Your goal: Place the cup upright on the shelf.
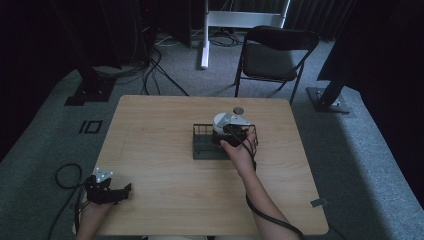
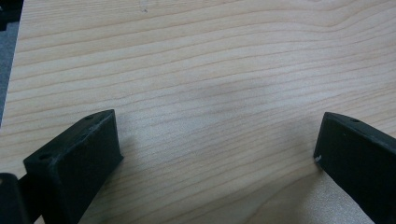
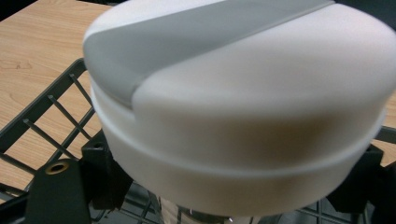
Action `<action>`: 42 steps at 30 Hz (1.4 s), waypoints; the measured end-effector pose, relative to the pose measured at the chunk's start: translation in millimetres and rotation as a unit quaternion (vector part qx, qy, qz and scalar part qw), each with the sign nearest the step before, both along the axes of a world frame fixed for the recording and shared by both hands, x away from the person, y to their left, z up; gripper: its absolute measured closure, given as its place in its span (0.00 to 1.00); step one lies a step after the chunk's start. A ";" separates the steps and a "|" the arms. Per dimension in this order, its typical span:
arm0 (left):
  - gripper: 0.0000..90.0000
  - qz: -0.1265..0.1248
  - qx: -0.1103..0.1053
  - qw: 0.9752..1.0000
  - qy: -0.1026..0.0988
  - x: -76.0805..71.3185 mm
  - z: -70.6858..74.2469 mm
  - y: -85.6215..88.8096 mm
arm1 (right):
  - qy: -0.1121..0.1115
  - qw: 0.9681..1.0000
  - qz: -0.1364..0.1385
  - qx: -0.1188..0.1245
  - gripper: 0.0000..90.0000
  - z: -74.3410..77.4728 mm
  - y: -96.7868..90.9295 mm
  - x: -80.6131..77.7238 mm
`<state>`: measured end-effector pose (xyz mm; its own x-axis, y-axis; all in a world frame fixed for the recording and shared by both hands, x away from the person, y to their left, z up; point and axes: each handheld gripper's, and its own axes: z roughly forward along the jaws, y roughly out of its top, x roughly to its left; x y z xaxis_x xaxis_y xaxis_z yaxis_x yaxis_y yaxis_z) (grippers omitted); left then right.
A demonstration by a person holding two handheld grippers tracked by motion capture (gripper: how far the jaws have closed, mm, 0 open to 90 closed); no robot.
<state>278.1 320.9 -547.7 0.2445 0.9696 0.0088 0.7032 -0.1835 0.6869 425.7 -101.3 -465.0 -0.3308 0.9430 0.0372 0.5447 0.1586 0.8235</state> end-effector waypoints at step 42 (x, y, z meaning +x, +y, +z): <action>0.01 0.000 0.000 1.000 0.000 0.0 0.0 0.0 | -0.041 0.998 0.041 0.033 0.15 -12.0 -19.0 -20.3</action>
<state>278.1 320.9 -547.7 0.2443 0.9697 0.0088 0.7032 -0.1835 0.6869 405.4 -120.3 -477.0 -0.4118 0.9087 0.0685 0.4629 0.1438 0.8747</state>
